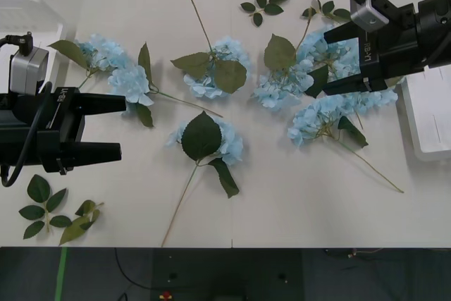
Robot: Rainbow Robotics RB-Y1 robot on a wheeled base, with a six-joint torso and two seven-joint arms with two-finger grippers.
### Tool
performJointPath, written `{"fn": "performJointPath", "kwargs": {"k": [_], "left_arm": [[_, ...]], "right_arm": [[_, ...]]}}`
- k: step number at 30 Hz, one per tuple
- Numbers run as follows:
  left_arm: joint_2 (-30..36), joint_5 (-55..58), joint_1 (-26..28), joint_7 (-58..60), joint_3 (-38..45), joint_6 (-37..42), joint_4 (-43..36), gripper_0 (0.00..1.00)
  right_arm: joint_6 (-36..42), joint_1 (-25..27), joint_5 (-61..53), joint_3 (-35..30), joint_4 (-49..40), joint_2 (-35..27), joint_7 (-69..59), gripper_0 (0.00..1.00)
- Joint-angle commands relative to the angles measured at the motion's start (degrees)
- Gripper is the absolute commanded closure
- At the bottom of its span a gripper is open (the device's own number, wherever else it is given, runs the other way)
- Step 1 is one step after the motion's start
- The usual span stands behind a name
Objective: Place the red flowers into the right box and the blue flowers into the left box. If a person shows an open palm, hand one flower to the person first, then continue sorting.
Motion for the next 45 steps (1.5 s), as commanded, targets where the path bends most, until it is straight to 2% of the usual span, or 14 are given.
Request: {"fn": "performJointPath", "kwargs": {"k": [1, 4, 9, 12, 19, 21, 27, 38, 45], "left_arm": [[0.2, 0.5, 1.7, -0.4, -1.1, 0.6, 1.1, 0.0], [0.8, 1.6, 1.2, -0.4, -0.3, -0.3, 1.3, 0.0], [5.7, 0.7, -3.5, 0.3, 0.1, -2.2, 4.1, 0.0], [7.4, -2.1, -7.4, 1.0, 0.1, -1.6, 8.2, 0.0], [7.5, -12.7, -19.5, 7.8, -3.4, 0.3, 19.6, 0.0], [7.5, -14.9, -23.0, 8.1, -5.8, 0.3, 23.6, 0.0], [7.6, -22.1, -30.8, 8.4, -10.5, 0.2, 34.1, 0.0], [6.8, -30.3, -41.6, 8.6, -20.0, -1.2, 48.0, 0.0], [4.6, -32.0, -45.5, 8.6, -26.9, -5.5, 52.9, 0.0]], "right_arm": [[-2.2, -0.4, -1.7, -0.3, -0.6, -1.8, -0.4, 0.0], [-2.6, -0.3, -2.1, -1.5, -0.5, -2.1, -0.4, 0.0], [-2.5, -0.6, -0.5, -3.5, 1.2, -2.1, -3.4, 0.0], [-2.1, -2.1, 1.5, -3.8, 3.6, -1.9, -9.4, 0.0], [3.8, -9.8, 9.6, -3.7, 14.8, 1.9, -23.2, 0.0], [6.4, -12.6, 13.5, -3.7, 18.9, 3.3, -27.3, 0.0], [11.4, -16.6, 26.2, -3.6, 23.8, 6.9, -38.6, 0.0], [19.0, -17.4, 56.9, -3.6, 25.0, 17.1, -56.4, 0.0], [22.3, -18.7, 69.0, -3.7, 29.4, 22.4, -59.6, 0.0]]}}
